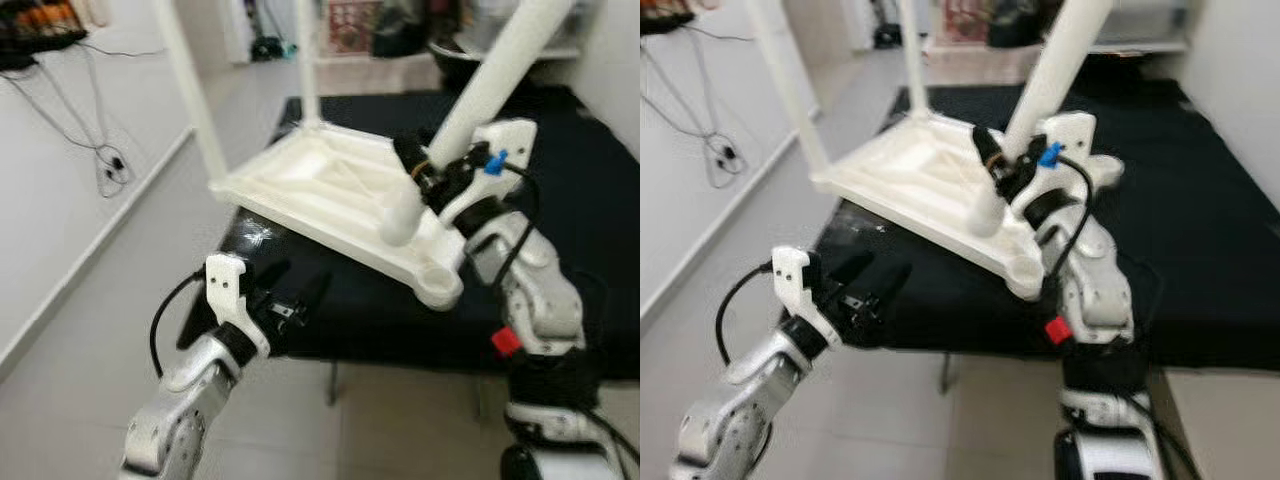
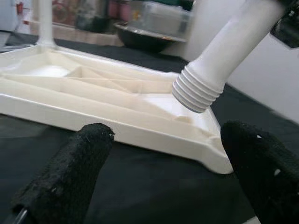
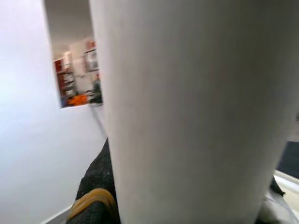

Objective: Building children table

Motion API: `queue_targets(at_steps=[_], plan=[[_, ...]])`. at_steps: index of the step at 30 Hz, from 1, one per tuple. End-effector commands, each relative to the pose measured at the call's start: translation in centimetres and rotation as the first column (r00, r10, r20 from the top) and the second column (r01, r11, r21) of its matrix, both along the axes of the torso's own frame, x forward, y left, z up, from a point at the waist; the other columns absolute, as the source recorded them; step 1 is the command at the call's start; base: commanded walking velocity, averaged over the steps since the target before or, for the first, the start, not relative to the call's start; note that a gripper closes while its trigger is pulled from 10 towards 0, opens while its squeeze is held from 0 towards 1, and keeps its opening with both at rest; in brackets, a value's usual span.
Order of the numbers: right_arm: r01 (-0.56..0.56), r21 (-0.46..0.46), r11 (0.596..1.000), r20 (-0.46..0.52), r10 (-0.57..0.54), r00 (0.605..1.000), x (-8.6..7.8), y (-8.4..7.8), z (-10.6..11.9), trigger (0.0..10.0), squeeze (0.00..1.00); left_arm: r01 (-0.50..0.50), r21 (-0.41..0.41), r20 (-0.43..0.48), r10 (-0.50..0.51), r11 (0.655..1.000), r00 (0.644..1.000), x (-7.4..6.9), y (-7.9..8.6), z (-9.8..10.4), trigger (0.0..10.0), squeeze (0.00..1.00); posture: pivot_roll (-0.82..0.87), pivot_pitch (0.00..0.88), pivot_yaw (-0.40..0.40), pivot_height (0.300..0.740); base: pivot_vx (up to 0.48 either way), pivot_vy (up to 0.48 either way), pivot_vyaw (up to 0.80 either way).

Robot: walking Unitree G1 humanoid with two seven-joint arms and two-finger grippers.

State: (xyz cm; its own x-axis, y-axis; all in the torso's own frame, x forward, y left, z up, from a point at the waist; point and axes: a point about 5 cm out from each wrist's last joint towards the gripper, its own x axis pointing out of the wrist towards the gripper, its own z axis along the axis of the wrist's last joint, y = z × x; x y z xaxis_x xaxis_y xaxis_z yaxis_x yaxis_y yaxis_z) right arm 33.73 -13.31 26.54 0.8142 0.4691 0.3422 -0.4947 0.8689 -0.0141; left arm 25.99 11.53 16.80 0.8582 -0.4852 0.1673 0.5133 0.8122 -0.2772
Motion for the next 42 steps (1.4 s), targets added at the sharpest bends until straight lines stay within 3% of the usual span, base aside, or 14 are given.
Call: queue_targets(at_steps=[1,8,16,22,24,27,31,34,38,42], plan=[[0.028,0.001,1.000,0.017,-0.028,0.999,0.0,-0.9,0.5,10.0,0.00,0.009,0.016,-0.003,-0.009,1.000,1.000,-0.1,-0.3,-0.2,10.0,0.00,-0.07,0.071,0.063,0.740,0.341,0.000,0.00],[-0.011,-0.030,0.999,0.033,0.012,0.999,0.1,-0.6,1.0,10.0,0.00,0.068,0.090,-0.024,-0.066,0.994,0.998,-0.9,-1.2,-1.5,10.0,0.00,-0.07,0.085,0.051,0.740,0.000,0.000,0.00],[-0.058,-0.076,0.995,0.050,0.062,0.997,0.4,-0.7,1.8,10.0,0.00,0.140,0.133,-0.043,-0.135,0.981,0.990,-2.0,-1.7,-2.3,10.0,0.00,-0.07,0.091,0.042,0.740,0.000,-0.448,0.00],[-0.121,-0.138,0.983,0.053,0.130,0.990,0.2,-0.5,1.9,10.0,0.00,0.237,0.162,-0.056,-0.231,0.958,0.971,-3.4,-2.2,-2.7,10.0,0.00,-0.07,0.101,0.042,0.740,0.000,-0.074,0.00],[-0.168,-0.191,0.967,0.040,0.179,0.983,0.0,-0.5,1.7,10.0,0.00,0.300,0.198,-0.071,-0.291,0.933,0.954,-4.5,-2.4,-3.2,10.0,0.00,-0.07,0.102,0.042,0.740,0.000,0.000,0.00],[-0.211,-0.226,0.951,0.029,0.223,0.974,-0.2,-0.3,1.5,10.0,0.00,0.316,0.217,-0.078,-0.306,0.924,0.949,-4.9,-2.4,-3.5,10.0,0.00,-0.07,0.103,0.044,0.740,0.000,0.000,0.00],[-0.372,-0.333,0.866,-0.019,0.389,0.921,-1.1,0.3,0.9,10.0,0.00,0.280,0.253,-0.076,-0.269,0.926,0.960,-5.3,-1.9,-4.0,10.0,0.00,-0.06,0.112,0.044,0.740,0.000,0.000,0.00],[-0.404,-0.369,0.837,-0.035,0.422,0.906,-1.2,0.5,0.8,10.0,0.00,0.215,0.275,-0.058,-0.207,0.937,0.977,-5.3,-1.6,-3.9,10.0,0.00,-0.05,0.123,0.043,0.740,0.000,0.000,0.00],[-0.403,-0.386,0.830,-0.038,0.422,0.906,-1.0,0.4,0.8,10.0,0.00,0.173,0.268,-0.042,-0.168,0.948,0.985,-5.3,-1.4,-3.6,10.0,0.00,-0.05,0.140,0.038,0.740,0.000,0.000,0.00],[-0.388,-0.383,0.838,-0.042,0.404,0.914,-0.7,0.2,0.8,10.0,0.00,0.128,0.271,-0.081,-0.110,0.954,0.991,-5.2,-0.9,-3.8,10.0,0.00,-0.04,0.153,0.034,0.740,0.000,0.368,0.00]])
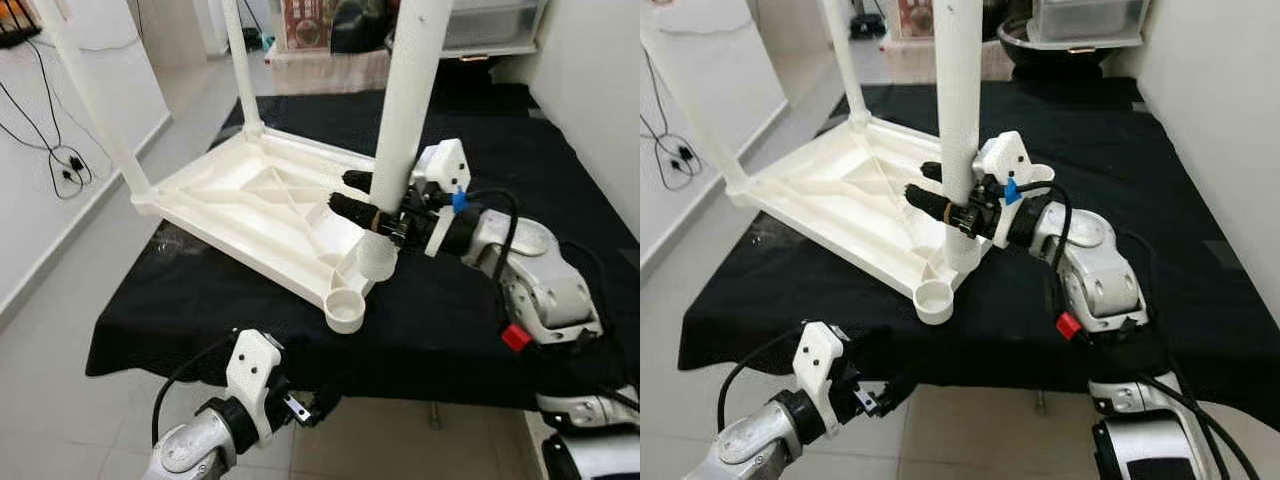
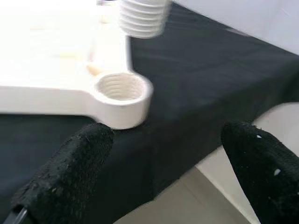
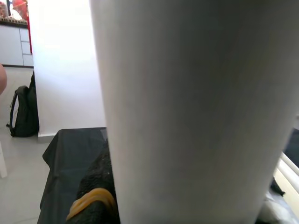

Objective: Building children table

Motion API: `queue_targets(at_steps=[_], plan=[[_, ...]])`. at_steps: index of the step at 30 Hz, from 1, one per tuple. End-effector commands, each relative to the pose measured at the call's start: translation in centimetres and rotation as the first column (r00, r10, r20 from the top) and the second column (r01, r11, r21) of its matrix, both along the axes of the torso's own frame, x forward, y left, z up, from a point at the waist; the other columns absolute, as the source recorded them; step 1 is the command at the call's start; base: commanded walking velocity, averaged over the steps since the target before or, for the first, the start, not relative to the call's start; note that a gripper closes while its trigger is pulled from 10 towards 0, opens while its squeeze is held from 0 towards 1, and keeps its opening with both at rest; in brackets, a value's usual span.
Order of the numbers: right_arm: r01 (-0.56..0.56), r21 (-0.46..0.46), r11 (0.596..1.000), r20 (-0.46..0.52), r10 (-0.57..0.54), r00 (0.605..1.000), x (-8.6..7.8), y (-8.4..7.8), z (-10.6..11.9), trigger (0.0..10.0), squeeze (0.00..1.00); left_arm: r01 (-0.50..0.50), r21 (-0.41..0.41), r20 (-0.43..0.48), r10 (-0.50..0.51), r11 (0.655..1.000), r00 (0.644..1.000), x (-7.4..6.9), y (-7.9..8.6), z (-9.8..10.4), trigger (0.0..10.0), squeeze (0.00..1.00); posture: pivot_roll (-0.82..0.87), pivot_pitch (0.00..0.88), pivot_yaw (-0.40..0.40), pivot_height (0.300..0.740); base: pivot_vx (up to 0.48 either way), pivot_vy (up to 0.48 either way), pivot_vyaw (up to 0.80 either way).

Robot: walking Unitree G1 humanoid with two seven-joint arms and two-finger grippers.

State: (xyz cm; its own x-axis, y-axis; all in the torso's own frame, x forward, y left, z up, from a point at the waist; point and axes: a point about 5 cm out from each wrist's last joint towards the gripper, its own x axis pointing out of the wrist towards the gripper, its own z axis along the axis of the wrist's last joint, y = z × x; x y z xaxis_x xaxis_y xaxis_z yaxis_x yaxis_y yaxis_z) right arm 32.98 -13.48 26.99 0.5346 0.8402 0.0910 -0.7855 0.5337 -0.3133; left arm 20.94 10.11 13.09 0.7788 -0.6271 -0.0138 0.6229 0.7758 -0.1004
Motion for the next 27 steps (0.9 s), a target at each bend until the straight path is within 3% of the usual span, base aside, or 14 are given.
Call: queue_targets(at_steps=[1,5,16,19,21,22,27], plan=[[-0.014,0.002,1.000,0.017,0.014,1.000,0.1,0.3,0.4,10.0,0.00,-0.029,0.027,-0.013,0.029,0.999,0.999,-0.1,0.5,-0.1,10.0,0.00,-0.04,0.153,0.034,0.740,0.000,0.480,0.00],[-0.028,0.006,1.000,0.005,0.028,1.000,0.0,0.3,0.2,10.0,0.00,-0.062,0.033,0.012,0.062,0.998,0.998,0.0,0.7,0.2,10.0,0.00,-0.04,0.157,0.034,0.740,0.000,0.480,0.00],[-0.105,0.011,0.994,-0.001,0.105,0.994,0.3,0.4,1.0,10.0,0.00,-0.033,0.046,0.041,0.031,0.998,0.999,-0.4,0.6,0.3,10.0,0.00,-0.04,0.157,0.037,0.740,0.000,0.000,0.00],[-0.126,0.003,0.992,-0.006,0.126,0.992,0.5,-0.1,1.2,10.0,0.00,0.050,0.060,0.017,-0.051,0.997,0.999,-1.3,0.1,0.0,10.0,0.00,-0.04,0.159,0.037,0.740,0.000,0.000,0.00],[-0.157,-0.025,0.987,-0.039,0.156,0.987,0.7,-1.4,0.9,10.0,0.00,0.092,0.040,0.006,-0.092,0.995,0.996,-1.5,-0.1,0.1,10.0,0.00,-0.04,0.168,0.042,0.740,0.000,0.000,0.00],[-0.231,-0.038,0.972,-0.088,0.227,0.970,0.2,-3.0,0.6,10.0,0.00,0.157,0.036,0.022,-0.158,0.987,0.987,-1.6,-0.3,0.3,10.0,0.00,-0.04,0.171,0.046,0.740,0.000,0.000,0.00],[-0.325,-0.070,0.943,-0.129,0.314,0.941,-0.9,-4.5,0.4,10.0,0.00,0.238,0.048,0.053,-0.241,0.970,0.969,-2.1,-0.5,0.7,10.0,0.00,-0.03,0.178,0.046,0.740,0.000,0.000,0.00]])
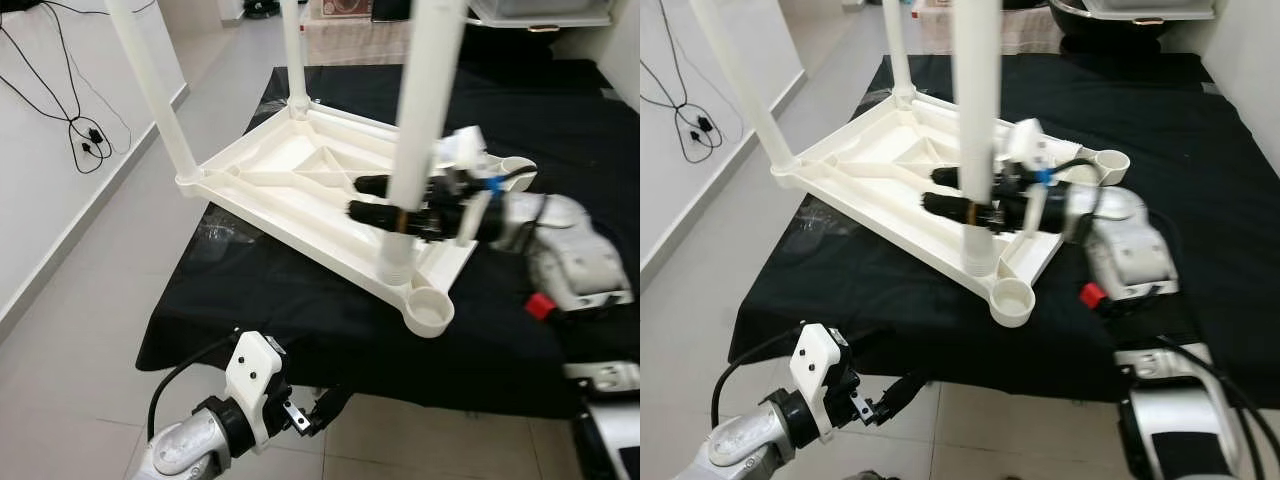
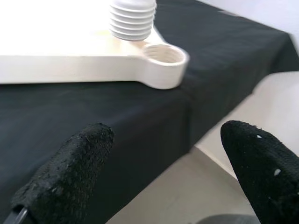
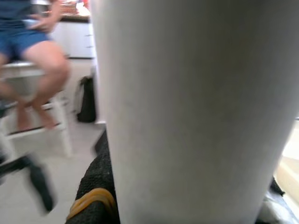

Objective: Building children table

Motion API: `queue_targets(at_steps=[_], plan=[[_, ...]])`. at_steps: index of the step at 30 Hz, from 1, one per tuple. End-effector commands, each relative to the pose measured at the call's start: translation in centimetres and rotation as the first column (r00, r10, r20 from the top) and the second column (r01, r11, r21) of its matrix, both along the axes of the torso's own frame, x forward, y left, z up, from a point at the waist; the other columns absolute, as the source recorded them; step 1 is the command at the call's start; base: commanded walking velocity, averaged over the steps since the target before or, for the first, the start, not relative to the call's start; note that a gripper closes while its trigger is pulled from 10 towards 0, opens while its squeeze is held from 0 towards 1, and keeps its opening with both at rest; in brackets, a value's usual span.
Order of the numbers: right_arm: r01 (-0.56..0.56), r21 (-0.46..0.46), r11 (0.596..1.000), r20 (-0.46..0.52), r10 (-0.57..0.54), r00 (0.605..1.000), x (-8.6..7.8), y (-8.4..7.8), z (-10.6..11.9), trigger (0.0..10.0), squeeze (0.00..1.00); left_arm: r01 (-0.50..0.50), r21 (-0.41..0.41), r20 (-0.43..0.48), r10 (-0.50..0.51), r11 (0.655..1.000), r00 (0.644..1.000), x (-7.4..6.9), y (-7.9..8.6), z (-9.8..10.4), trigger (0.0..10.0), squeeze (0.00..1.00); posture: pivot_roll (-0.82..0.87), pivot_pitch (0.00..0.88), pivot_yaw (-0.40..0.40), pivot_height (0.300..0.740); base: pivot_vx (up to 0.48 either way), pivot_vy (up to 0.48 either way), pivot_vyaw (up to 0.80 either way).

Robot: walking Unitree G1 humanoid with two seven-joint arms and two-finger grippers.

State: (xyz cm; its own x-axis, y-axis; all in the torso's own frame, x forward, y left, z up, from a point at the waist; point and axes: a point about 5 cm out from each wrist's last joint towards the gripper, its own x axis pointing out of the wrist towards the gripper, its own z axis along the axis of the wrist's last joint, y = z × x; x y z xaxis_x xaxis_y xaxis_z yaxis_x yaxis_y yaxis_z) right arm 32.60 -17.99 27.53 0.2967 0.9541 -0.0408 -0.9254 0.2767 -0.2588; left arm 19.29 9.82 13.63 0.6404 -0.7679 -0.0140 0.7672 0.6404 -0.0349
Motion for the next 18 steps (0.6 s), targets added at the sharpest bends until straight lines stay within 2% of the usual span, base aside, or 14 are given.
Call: queue_targets(at_steps=[1,5,7,13,18], plan=[[-0.059,0.007,0.998,-0.012,0.059,0.998,-0.5,0.0,-0.1,10.0,0.00,0.044,-0.006,0.012,-0.044,0.999,0.999,-0.4,-0.2,0.2,10.0,0.00,-0.03,0.178,0.046,0.740,0.000,0.000,0.00],[-0.142,0.021,0.990,-0.047,0.143,0.989,-1.5,-1.5,0.6,10.0,0.00,0.090,0.015,0.011,-0.091,0.996,0.996,-0.6,-0.3,0.1,10.0,0.00,-0.04,0.198,0.051,0.740,0.000,0.000,0.00],[-0.163,0.034,0.986,-0.054,0.165,0.985,-1.8,-1.7,0.8,10.0,0.00,0.101,0.026,0.010,-0.102,0.995,0.995,-0.6,-0.4,0.0,10.0,0.00,-0.04,0.198,0.051,0.740,0.000,0.000,0.00],[-0.243,0.065,0.968,-0.087,0.248,0.965,-2.1,-0.8,-0.4,10.0,0.00,0.075,0.085,0.065,-0.081,0.993,0.995,-0.3,0.3,0.0,10.0,0.00,-0.02,0.211,0.066,0.740,0.000,0.000,0.00],[-0.246,0.094,0.965,-0.100,0.255,0.962,-1.7,-0.8,-0.8,10.0,0.00,0.055,0.067,0.084,-0.061,0.996,0.995,-0.3,0.6,0.4,10.0,0.00,-0.01,0.227,0.072,0.740,0.000,0.000,0.00]])
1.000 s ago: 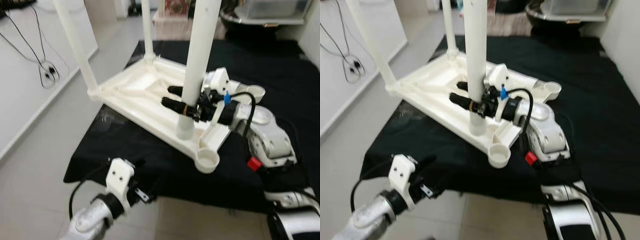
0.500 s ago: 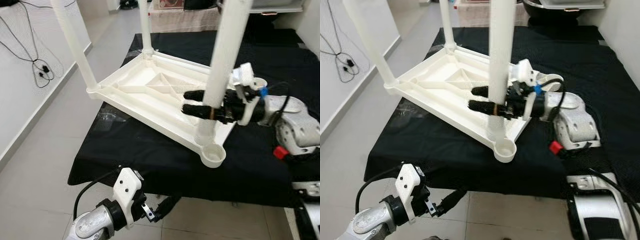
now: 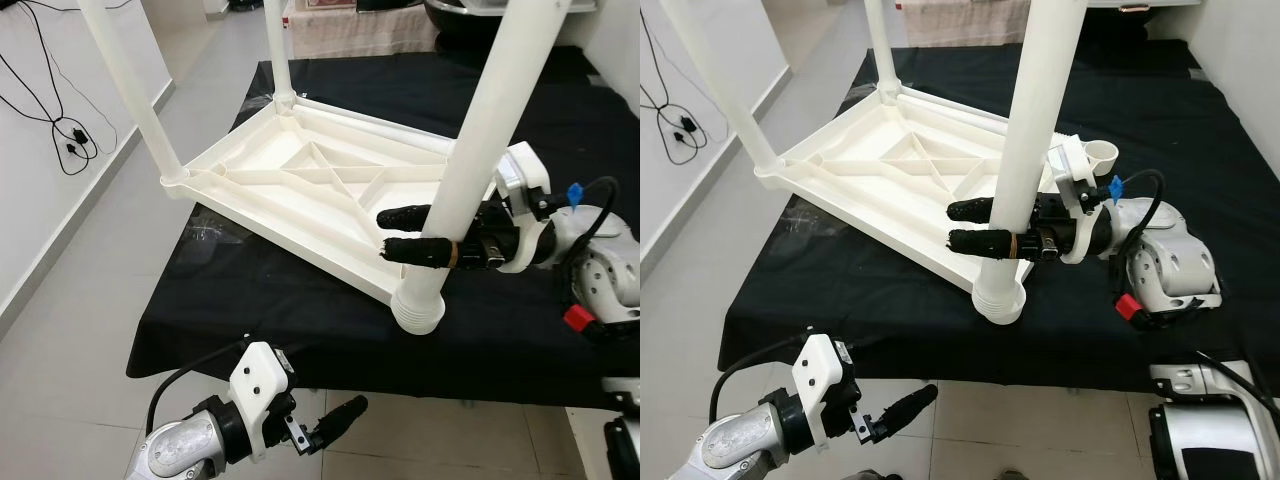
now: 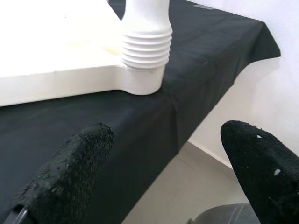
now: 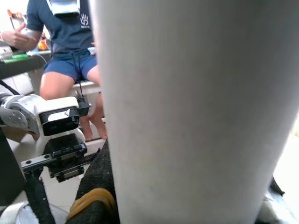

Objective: Building children table

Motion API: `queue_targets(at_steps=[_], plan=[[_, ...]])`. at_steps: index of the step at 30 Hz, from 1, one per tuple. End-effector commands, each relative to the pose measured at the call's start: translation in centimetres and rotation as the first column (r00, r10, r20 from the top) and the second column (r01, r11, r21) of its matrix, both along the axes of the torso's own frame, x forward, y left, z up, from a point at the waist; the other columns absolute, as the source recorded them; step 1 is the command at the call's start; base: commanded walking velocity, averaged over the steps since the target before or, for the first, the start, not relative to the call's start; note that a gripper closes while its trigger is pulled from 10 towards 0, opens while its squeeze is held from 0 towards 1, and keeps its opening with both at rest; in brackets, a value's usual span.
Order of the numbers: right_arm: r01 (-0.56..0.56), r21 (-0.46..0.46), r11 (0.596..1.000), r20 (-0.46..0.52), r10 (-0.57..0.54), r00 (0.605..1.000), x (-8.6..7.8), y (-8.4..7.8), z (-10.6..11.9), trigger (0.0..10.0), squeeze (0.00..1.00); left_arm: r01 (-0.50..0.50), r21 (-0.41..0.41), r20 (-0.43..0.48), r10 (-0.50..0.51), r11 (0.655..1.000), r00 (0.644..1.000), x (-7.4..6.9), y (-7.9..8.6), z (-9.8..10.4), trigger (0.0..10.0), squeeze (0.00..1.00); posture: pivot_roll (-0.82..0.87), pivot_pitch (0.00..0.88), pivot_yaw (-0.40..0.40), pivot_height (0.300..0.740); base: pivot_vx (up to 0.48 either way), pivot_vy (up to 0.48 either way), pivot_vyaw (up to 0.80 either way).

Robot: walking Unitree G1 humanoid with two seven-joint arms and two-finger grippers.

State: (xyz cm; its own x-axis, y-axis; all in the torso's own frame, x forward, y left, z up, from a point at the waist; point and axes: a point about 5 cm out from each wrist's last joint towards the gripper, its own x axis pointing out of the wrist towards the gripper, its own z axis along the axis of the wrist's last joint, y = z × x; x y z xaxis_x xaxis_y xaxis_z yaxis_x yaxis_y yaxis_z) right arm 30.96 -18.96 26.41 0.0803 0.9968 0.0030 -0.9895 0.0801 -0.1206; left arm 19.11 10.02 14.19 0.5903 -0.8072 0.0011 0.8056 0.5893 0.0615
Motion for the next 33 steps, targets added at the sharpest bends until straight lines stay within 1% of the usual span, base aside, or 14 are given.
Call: queue_targets(at_steps=[1,6,10,17,18,20,22,26,31,33], plan=[[-0.029,0.019,0.999,0.020,0.028,0.999,0.1,0.1,0.4,10.0,0.00,-0.007,0.017,0.005,0.007,1.000,1.000,-0.1,0.4,-0.1,10.0,0.00,0.00,0.234,0.073,0.740,0.000,0.000,0.00],[0.005,0.021,1.000,0.044,-0.005,0.999,0.3,0.0,0.4,10.0,0.00,-0.004,0.015,0.013,0.004,1.000,1.000,-0.2,0.4,-0.1,10.0,0.00,0.00,0.237,0.077,0.740,0.000,0.000,0.00],[0.001,0.017,1.000,0.035,-0.002,0.999,0.3,-0.2,0.3,10.0,0.00,0.007,0.017,0.022,-0.008,1.000,1.000,-0.2,0.3,0.0,10.0,0.00,0.00,0.241,0.076,0.740,0.000,0.000,0.00],[-0.009,-0.009,1.000,0.023,0.009,1.000,0.0,-0.7,0.2,10.0,0.00,0.014,0.014,0.028,-0.014,1.000,1.000,-0.3,0.3,0.0,10.0,0.00,0.00,0.240,0.073,0.740,0.000,0.000,0.00],[-0.006,-0.025,1.000,0.020,0.006,1.000,-0.1,-1.0,0.0,10.0,0.00,0.013,0.011,0.027,-0.014,1.000,1.000,-0.4,0.3,-0.1,10.0,0.00,-0.01,0.224,0.075,0.740,0.000,0.000,0.00],[-0.006,-0.025,1.000,0.020,0.006,1.000,-0.1,-1.0,0.0,10.0,0.00,0.013,0.011,0.027,-0.014,1.000,1.000,-0.4,0.3,-0.1,10.0,0.00,-0.01,0.224,0.075,0.740,0.000,0.000,0.00],[0.006,-0.041,0.999,0.024,-0.005,1.000,-0.1,-1.4,0.0,10.0,0.00,0.016,0.011,0.027,-0.017,1.000,1.000,-0.4,0.3,-0.2,10.0,0.00,0.00,0.223,0.073,0.740,0.000,0.000,0.00],[0.019,-0.050,0.999,0.034,-0.017,0.999,0.0,-1.7,0.1,10.0,0.00,0.020,0.012,0.028,-0.020,1.000,0.999,-0.4,0.3,-0.2,10.0,0.00,0.00,0.226,0.076,0.740,0.000,0.000,0.00],[0.030,-0.058,0.998,0.048,-0.027,0.998,0.1,-1.6,0.2,10.0,0.00,0.019,0.014,0.032,-0.020,1.000,0.999,-0.4,0.3,-0.2,10.0,0.00,0.00,0.226,0.073,0.740,0.000,0.000,0.00],[0.039,-0.077,0.996,0.055,-0.035,0.998,0.3,-1.2,-0.2,10.0,0.00,0.017,0.014,0.035,-0.017,1.000,0.999,-0.4,0.3,-0.2,10.0,0.00,-0.01,0.226,0.072,0.740,0.000,0.000,0.00]])
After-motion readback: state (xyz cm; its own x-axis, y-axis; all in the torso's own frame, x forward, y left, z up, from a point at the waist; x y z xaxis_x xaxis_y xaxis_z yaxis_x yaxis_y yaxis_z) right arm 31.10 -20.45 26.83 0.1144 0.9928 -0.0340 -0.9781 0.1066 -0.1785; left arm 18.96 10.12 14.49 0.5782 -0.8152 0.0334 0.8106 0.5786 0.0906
